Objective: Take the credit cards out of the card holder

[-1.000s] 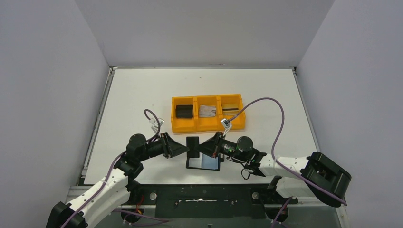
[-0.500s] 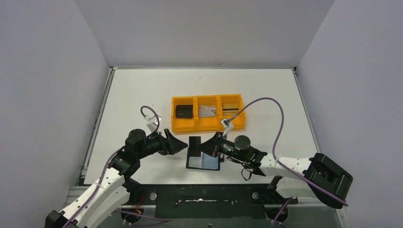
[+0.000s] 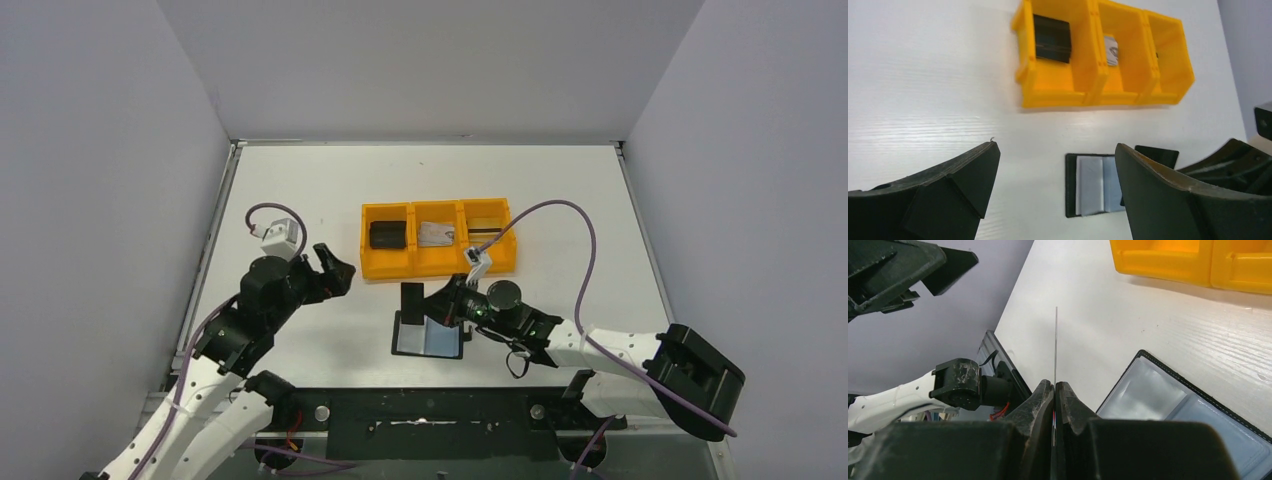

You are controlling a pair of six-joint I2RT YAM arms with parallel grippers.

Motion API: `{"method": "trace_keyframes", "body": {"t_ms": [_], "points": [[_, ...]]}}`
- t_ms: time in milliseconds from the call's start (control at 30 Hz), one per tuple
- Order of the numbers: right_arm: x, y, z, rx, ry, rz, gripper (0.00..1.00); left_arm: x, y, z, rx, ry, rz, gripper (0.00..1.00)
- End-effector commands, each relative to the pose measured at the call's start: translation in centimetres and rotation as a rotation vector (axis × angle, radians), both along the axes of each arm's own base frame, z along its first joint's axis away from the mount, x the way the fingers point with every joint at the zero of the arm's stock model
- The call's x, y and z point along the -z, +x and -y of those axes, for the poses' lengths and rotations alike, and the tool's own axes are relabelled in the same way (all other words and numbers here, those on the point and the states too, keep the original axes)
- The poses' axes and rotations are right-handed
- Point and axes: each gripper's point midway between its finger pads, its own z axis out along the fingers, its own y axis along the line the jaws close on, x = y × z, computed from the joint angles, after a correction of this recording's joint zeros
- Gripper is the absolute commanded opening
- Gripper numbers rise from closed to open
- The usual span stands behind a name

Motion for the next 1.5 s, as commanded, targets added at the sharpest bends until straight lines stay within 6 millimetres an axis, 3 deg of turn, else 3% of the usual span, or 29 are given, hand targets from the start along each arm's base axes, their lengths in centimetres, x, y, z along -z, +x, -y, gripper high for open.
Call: {"method": "trace_keyframes", "body": {"t_ms": [0, 133, 200, 400, 633, 900, 1267, 1333, 1467], "points": [[-3.4, 1.1, -0.8, 0.019, 0.026, 0.101, 0.0, -2.6, 1.1, -5.3, -0.197, 0.173, 0.133, 0.87], [-3.3, 2.0, -0.7, 0.043, -0.051, 0.135, 0.0, -1.9, 1.1, -7.4, -0.29, 0.214, 0.166, 0.88], [-3.4, 2.8, -0.5, 0.069, -0.111, 0.161, 0.0, -2.6, 1.0, -7.7, -0.31, 0.198, 0.195, 0.88], [-5.0, 5.9, 0.3, 0.148, -0.31, 0.352, 0.0, -1.8, 0.9, -8.6, -0.347, 0.216, 0.199, 0.9], [-7.2, 10.3, -1.2, 0.067, -0.832, 0.741, 0.0, -0.8, 1.5, -8.8, -0.361, 0.235, 0.135, 0.91], [-4.3, 14.3, -2.8, -0.123, -1.398, 1.02, 0.0, -0.7, 1.6, -9.7, -0.396, 0.232, 0.13, 0.91], [-3.4, 17.1, -5.7, -0.213, -1.328, 1.138, 0.0, -0.2, 1.4, -11.1, -0.448, 0.254, 0.09, 0.91], [-3.5, 17.4, -6.1, -0.224, -1.309, 1.149, 0.0, -1.4, 1.5, -11.5, -0.468, 0.238, 0.115, 0.92], [-3.6, 18.1, -6.9, -0.232, -1.269, 1.168, 0.0, -1.9, 1.2, -12.3, -0.508, 0.231, 0.13, 0.92]]}}
